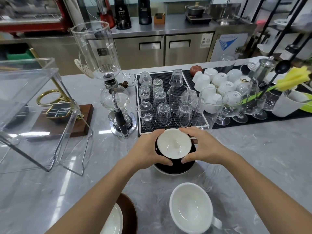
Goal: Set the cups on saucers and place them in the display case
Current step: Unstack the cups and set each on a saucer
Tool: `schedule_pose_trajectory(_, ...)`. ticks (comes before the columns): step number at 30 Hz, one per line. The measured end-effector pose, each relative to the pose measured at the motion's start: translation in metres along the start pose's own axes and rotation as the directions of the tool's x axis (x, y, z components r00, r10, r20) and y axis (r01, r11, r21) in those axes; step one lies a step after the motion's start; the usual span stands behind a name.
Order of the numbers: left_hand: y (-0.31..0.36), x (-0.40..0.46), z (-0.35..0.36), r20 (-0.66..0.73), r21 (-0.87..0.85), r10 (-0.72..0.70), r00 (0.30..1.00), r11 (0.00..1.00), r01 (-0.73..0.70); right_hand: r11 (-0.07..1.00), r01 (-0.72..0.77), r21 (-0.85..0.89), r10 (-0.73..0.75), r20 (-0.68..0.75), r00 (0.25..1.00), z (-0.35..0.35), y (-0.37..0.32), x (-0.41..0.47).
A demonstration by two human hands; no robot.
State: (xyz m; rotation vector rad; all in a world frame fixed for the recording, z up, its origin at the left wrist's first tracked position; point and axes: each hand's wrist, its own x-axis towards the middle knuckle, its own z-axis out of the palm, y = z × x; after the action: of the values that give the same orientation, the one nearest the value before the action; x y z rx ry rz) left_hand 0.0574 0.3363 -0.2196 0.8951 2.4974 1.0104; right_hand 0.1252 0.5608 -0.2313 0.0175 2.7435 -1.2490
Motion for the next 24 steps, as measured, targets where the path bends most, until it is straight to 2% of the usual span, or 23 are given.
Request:
schedule_pose_trajectory(5,-0.001,-0.001,0.001,0.012,0.006,0.007,1.0,1.0,-0.007,1.0,0.017,0.015,-0.017,-0.004,1.0,0.002,0.004,-0.003)
schedule_pose_trajectory(8,-0.01,-0.004,-0.003,0.048,0.01,-0.015,0.999,1.0,0.014,0.994,0.008,0.111,-0.01,0.018,1.0,-0.001,0.004,-0.009)
schedule_pose_trajectory(10,-0.02,-0.005,-0.008,-0.003,-0.068,-0.093,0.996,0.993,0.093,0.978,-0.011,0.21,0.022,-0.049,0.999,-0.006,0.005,-0.014)
schedule_pose_trajectory(12,-0.032,-0.005,-0.011,-0.112,-0.198,-0.17,0.979,0.969,0.145,0.954,-0.021,0.3,0.078,-0.177,0.981,-0.01,0.008,-0.019)
schedule_pose_trajectory(13,-0.035,-0.005,-0.014,-0.183,-0.206,-0.208,0.961,0.964,0.169,0.949,-0.031,0.315,0.111,-0.242,0.964,-0.011,0.009,-0.02)
schedule_pose_trajectory(14,-0.039,-0.005,-0.015,-0.232,-0.193,-0.239,0.943,0.961,0.196,0.952,-0.048,0.301,0.141,-0.295,0.945,-0.009,0.012,-0.02)
schedule_pose_trajectory(16,-0.048,-0.004,-0.014,-0.245,-0.154,-0.299,0.922,0.951,0.268,0.961,-0.113,0.251,0.198,-0.346,0.917,-0.002,0.02,-0.019)
schedule_pose_trajectory(20,-0.057,-0.002,-0.004,-0.153,-0.132,-0.368,0.917,0.927,0.35,0.943,-0.244,0.224,0.311,-0.34,0.888,0.017,0.03,-0.016)
schedule_pose_trajectory(24,-0.056,0.003,0.004,-0.115,-0.107,-0.384,0.916,0.922,0.373,0.938,-0.326,0.116,0.345,-0.383,0.857,0.025,0.029,-0.017)
